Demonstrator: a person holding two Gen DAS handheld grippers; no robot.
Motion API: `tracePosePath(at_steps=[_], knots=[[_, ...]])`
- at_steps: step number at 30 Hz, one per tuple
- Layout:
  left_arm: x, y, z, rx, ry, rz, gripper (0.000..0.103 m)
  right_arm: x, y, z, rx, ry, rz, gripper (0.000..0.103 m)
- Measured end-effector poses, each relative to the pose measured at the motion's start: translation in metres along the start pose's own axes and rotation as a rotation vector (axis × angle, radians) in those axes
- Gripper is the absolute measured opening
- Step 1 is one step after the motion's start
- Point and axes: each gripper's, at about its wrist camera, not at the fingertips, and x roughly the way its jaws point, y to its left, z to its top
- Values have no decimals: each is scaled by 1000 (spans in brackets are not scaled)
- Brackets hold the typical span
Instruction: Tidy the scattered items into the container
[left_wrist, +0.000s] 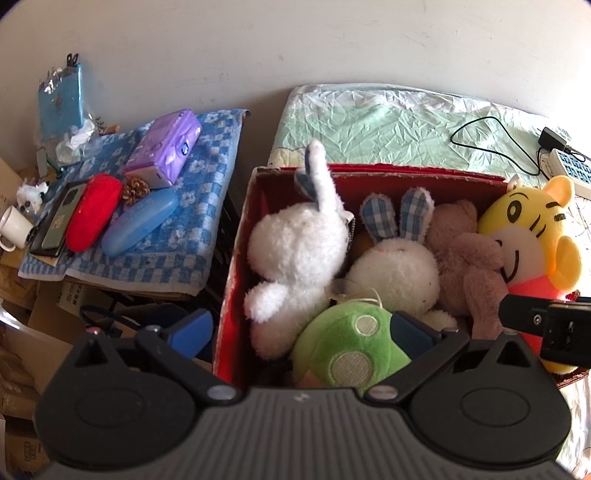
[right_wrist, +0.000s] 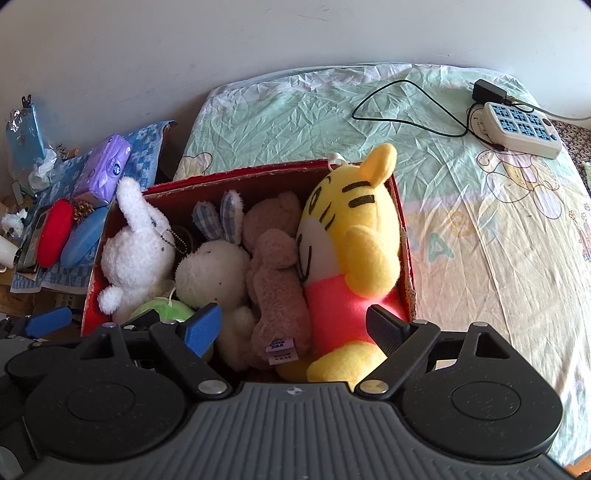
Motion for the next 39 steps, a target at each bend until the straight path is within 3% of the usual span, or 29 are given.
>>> tracePosePath(at_steps=[12,30,39], knots=[[1,-5,-4,10,5,15,102,-6,-4,-12,-29,-65,-67,87],[-16,-4,-17,13,-10,37,102,-19,1,-26,-68,-107,-50,87],[-33,-13,-32,35,-45,42,102,-25,-1,-45,-85,-86,-44,87]])
